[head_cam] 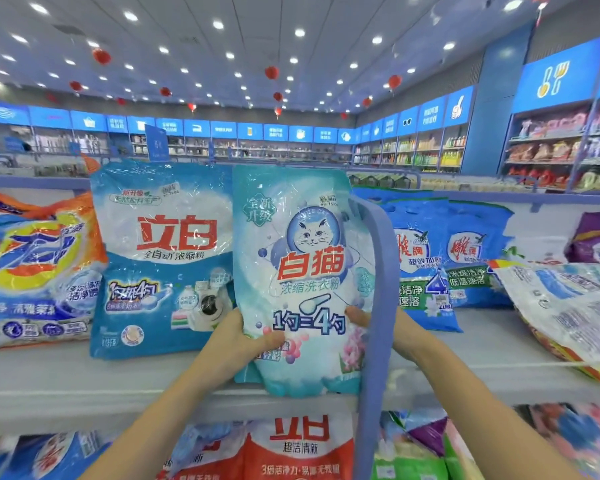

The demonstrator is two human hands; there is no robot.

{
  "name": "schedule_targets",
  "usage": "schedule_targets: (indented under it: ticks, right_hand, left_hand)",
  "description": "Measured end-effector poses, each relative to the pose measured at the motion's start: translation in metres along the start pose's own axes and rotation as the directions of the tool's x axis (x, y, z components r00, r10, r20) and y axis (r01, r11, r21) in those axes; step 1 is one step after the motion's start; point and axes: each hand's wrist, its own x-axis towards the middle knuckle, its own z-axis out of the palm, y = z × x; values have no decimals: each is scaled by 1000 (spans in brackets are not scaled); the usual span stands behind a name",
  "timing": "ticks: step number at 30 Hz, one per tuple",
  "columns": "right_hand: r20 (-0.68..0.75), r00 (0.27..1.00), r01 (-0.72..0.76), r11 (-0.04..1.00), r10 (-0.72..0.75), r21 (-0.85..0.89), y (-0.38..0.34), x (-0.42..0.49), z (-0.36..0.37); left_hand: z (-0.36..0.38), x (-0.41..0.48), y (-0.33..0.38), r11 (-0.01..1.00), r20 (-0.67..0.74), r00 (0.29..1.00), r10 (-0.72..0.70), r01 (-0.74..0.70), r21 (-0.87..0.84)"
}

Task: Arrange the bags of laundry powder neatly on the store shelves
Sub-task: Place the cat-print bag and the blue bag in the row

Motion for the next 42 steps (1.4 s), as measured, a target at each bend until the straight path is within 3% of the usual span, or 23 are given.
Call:
schedule_targets:
  ticks: [6, 9, 12, 14, 17, 20, 22, 25, 28, 30, 34, 42]
  right_hand:
    - [33, 999, -30, 999, 31, -43, -1, -5, 1]
    - [49, 998, -46, 997, 43, 58, 6, -6, -7]
    - [-194, 981, 42, 965, 9, 258, 15, -12, -27]
    - [-421, 905, 185, 943, -54, 277, 14, -24, -36]
    - [-648, 677, 449, 894, -349, -13, -7, -52, -30]
    - [-607, 494, 514, 772, -622, -374, -41, -73, 8]
    - [-435, 452, 520, 626, -779, -581, -53, -72, 45]
    - [-185, 541, 436, 461, -821, -773, -46, -45, 93]
    - [-191, 722, 161, 429, -665, -889, -24, -16, 109]
    - [-215, 775, 60, 408, -594, -911, -15, -6, 109]
    - [-233, 762, 18, 380, -604, -925, -10, -4, 111]
    - [-225, 683, 53, 355, -694, -933, -2, 0, 111]
  left_hand:
    - [-3, -1, -3, 995, 36, 999, 12, -15, 96]
    - [-13, -6, -8, 993, 58, 997, -55, 49, 109]
    - [-26, -9, -20, 995, 76, 996, -45, 38, 93]
    - [-27, -9, -20, 998, 57, 998, -18, 15, 64]
    - [-21, -8, -14, 1000, 35, 999, 27, -28, 14]
    - [-15, -7, -16, 999, 52, 998, 36, -37, 8]
    - [-14, -6, -18, 999, 46, 998, 38, -39, 8]
    - [-15, -6, -17, 996, 50, 995, 87, -88, 9]
    - [-23, -7, -20, 992, 42, 992, 115, -117, 47]
    - [-32, -7, -22, 986, 16, 991, 130, -131, 105]
    - [-51, -12, -30, 963, -92, 984, 154, -128, 238]
    - [-89, -34, -41, 951, -239, 945, 225, -159, 266]
